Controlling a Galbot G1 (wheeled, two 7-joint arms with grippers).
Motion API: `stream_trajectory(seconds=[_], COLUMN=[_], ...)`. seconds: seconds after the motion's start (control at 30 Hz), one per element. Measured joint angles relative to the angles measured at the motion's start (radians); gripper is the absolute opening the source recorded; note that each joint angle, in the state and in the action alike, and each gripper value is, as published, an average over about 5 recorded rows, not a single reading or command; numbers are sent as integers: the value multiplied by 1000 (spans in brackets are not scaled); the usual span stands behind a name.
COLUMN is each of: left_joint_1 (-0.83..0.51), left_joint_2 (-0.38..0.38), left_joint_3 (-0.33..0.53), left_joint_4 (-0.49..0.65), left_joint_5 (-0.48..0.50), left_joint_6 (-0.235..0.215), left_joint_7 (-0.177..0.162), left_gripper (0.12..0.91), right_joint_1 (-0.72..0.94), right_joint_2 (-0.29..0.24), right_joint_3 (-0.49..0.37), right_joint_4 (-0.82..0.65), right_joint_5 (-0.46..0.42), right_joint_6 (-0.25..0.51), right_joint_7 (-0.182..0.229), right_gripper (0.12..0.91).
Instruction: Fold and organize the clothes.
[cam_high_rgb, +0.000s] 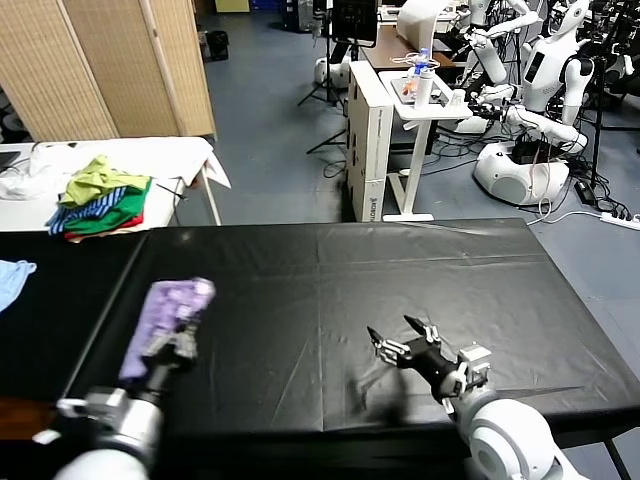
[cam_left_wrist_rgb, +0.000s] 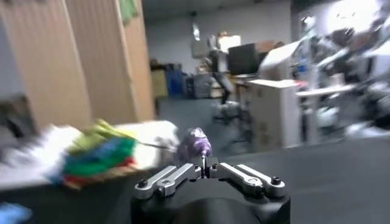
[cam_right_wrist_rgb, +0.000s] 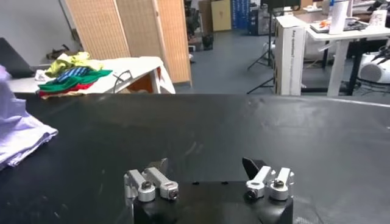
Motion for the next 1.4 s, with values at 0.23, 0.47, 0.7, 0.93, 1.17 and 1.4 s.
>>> stream_trajectory(seconds=[0.23, 0.47, 0.7, 0.93, 1.17, 1.4], left_joint_1=[-38, -27, -39, -48, -41, -34], left_joint_2=[-143, -195, -191, -161, -153, -150], left_joint_3=[192, 281, 286, 223, 184, 162], left_joint_4=[56, 90, 87, 78, 75, 71], left_joint_5=[62, 111, 114, 123, 138, 140], left_joint_6=[-12, -24, -50, -75, -86, -87], left_joint_7=[12, 40, 57, 54, 55, 55], left_gripper=[205, 600, 892, 907, 907, 907], right_joint_1=[18, 57, 96, 151, 171, 185], right_joint_2=[5, -16, -18, 35, 109, 143], right_joint_3=[-26, -70, -114, -206, -276, -284], right_joint_4=[-9, -24, -34, -94, -164, -192], right_joint_5=[31, 159, 310, 380, 358, 347], right_joint_6=[-17, -82, -120, -115, -96, -91], right_joint_7=[-3, 30, 70, 116, 117, 107], right_gripper=[907, 907, 907, 907, 790, 358])
